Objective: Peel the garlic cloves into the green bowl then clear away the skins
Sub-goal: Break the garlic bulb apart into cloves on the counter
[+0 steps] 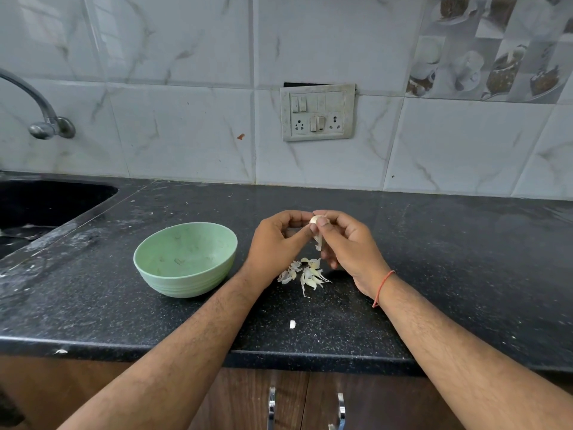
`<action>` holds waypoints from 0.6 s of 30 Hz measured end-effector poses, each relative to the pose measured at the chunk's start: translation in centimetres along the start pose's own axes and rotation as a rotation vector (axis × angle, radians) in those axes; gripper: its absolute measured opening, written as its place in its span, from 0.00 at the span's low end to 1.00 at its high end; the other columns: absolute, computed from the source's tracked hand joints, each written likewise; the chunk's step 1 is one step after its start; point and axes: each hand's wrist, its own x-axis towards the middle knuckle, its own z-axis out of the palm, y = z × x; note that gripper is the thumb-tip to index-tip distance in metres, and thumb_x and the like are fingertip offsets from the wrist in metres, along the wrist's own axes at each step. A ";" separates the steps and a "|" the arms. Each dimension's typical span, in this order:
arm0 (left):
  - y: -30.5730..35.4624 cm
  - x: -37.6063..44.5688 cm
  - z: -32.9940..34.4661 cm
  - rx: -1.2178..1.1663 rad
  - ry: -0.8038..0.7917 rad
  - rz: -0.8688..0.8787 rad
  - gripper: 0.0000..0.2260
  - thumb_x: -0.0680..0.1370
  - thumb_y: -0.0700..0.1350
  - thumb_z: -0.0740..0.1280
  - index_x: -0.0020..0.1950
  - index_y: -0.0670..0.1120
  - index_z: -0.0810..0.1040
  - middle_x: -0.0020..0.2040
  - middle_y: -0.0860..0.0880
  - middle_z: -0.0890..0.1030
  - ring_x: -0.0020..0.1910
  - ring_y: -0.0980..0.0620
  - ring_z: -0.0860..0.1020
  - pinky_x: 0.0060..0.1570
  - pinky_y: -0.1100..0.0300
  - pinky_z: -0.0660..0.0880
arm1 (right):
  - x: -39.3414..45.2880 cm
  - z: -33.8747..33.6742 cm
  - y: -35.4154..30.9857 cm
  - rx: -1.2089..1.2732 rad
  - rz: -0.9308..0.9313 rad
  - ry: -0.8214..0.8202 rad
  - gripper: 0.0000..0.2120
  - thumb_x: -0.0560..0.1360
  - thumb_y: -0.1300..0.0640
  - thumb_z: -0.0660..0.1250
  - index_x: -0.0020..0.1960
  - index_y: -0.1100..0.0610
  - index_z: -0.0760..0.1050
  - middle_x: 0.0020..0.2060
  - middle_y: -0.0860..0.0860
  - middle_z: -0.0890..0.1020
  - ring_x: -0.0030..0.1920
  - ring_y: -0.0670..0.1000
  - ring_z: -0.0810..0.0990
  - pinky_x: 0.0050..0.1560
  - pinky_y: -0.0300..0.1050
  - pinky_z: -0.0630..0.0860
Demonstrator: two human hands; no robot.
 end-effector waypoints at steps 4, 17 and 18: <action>0.0 -0.1 0.1 -0.063 -0.028 -0.020 0.11 0.80 0.46 0.76 0.62 0.46 0.85 0.52 0.47 0.89 0.54 0.39 0.86 0.60 0.37 0.82 | 0.0 -0.2 0.0 -0.014 -0.033 -0.020 0.13 0.82 0.53 0.73 0.65 0.49 0.83 0.39 0.50 0.84 0.34 0.49 0.79 0.28 0.42 0.72; -0.1 0.2 0.2 0.058 0.055 0.014 0.09 0.78 0.49 0.75 0.58 0.53 0.84 0.49 0.53 0.89 0.49 0.46 0.87 0.54 0.38 0.83 | 0.1 -0.2 0.5 -0.066 -0.047 -0.056 0.16 0.85 0.54 0.68 0.72 0.47 0.79 0.40 0.54 0.85 0.38 0.48 0.81 0.32 0.41 0.76; -0.1 0.2 0.1 0.057 0.064 0.010 0.08 0.79 0.48 0.75 0.58 0.54 0.85 0.49 0.53 0.89 0.49 0.46 0.87 0.54 0.39 0.83 | 0.2 -0.2 0.6 -0.087 -0.062 -0.052 0.16 0.85 0.55 0.68 0.71 0.47 0.79 0.41 0.56 0.86 0.38 0.49 0.82 0.32 0.41 0.76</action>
